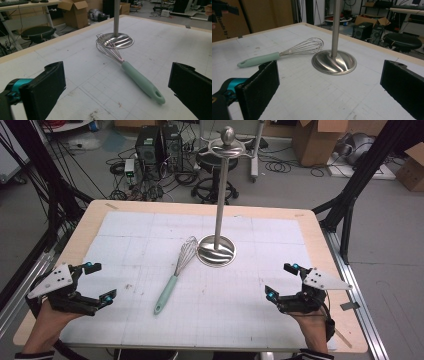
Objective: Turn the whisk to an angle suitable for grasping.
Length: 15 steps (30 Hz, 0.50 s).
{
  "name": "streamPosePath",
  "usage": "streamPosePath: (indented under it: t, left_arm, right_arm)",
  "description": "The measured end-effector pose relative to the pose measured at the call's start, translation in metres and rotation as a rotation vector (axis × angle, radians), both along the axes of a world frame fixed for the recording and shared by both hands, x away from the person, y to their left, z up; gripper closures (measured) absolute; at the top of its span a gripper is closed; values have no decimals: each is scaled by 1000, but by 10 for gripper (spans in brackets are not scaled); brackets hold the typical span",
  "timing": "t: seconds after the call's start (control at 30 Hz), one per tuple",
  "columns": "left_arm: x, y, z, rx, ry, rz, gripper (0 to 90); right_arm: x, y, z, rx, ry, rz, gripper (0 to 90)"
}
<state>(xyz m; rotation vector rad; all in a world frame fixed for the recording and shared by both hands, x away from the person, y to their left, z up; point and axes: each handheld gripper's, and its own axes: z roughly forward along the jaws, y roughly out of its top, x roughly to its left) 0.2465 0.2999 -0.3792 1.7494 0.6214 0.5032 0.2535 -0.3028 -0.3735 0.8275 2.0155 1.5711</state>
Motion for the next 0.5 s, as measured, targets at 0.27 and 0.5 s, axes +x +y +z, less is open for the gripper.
streamPosePath:
  t: [0.27, 0.5]
  left_arm:
    - [0, 2, 0, -11, -4, 4, 17]
    - [-1, 3, 1, -6, -15, 12, 17]
  right_arm:
    - [0, 0, -1, -4, 5, 2, 9]
    - [0, -1, -1, -6, 10, -1, 9]
